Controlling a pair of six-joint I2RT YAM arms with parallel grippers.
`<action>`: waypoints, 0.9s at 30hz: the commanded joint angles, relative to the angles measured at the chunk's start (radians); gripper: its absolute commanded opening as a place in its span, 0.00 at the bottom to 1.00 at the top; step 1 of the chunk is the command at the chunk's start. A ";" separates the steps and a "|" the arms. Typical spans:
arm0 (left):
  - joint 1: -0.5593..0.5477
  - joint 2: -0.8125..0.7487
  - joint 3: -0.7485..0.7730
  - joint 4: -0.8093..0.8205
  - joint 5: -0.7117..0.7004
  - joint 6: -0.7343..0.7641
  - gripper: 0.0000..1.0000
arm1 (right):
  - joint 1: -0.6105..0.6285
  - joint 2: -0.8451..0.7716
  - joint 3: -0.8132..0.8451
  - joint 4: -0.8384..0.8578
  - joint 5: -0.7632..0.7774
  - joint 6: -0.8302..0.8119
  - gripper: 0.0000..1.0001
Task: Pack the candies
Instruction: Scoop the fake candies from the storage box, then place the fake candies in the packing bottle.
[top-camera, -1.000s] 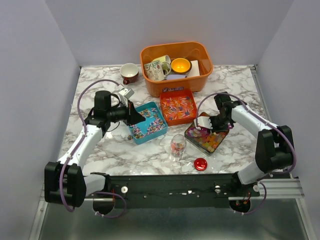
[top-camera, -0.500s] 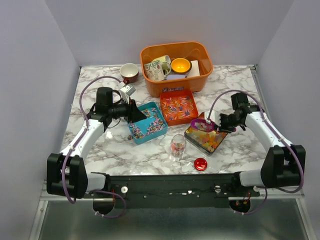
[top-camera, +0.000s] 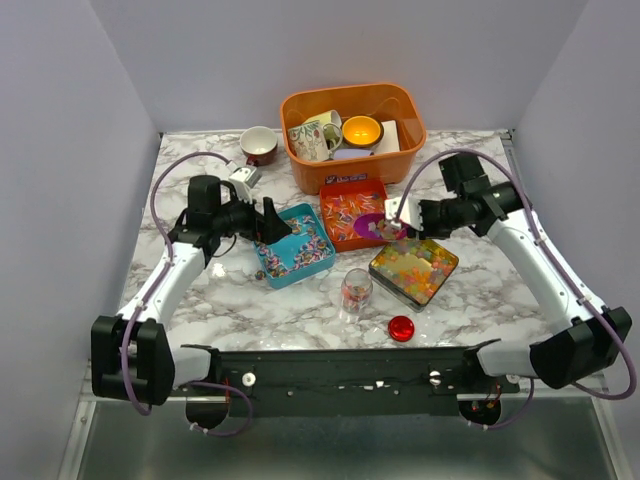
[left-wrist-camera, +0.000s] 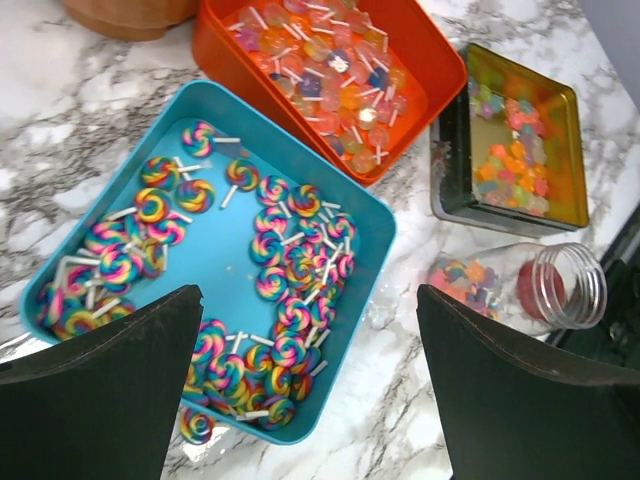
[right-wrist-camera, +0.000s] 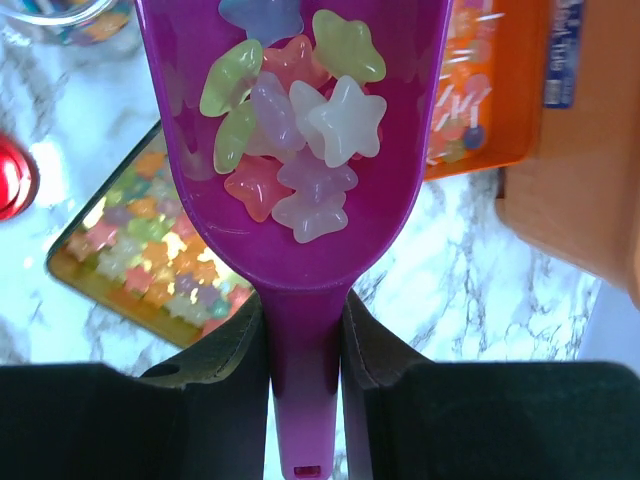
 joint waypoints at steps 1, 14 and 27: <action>0.016 -0.104 -0.036 -0.020 -0.152 0.023 0.99 | 0.108 0.064 0.087 -0.193 0.214 0.000 0.01; 0.099 -0.224 -0.068 -0.016 -0.257 0.032 0.99 | 0.251 0.075 0.093 -0.287 0.557 -0.149 0.01; 0.115 -0.270 -0.102 -0.010 -0.330 0.060 0.99 | 0.392 0.133 0.134 -0.362 0.674 -0.149 0.01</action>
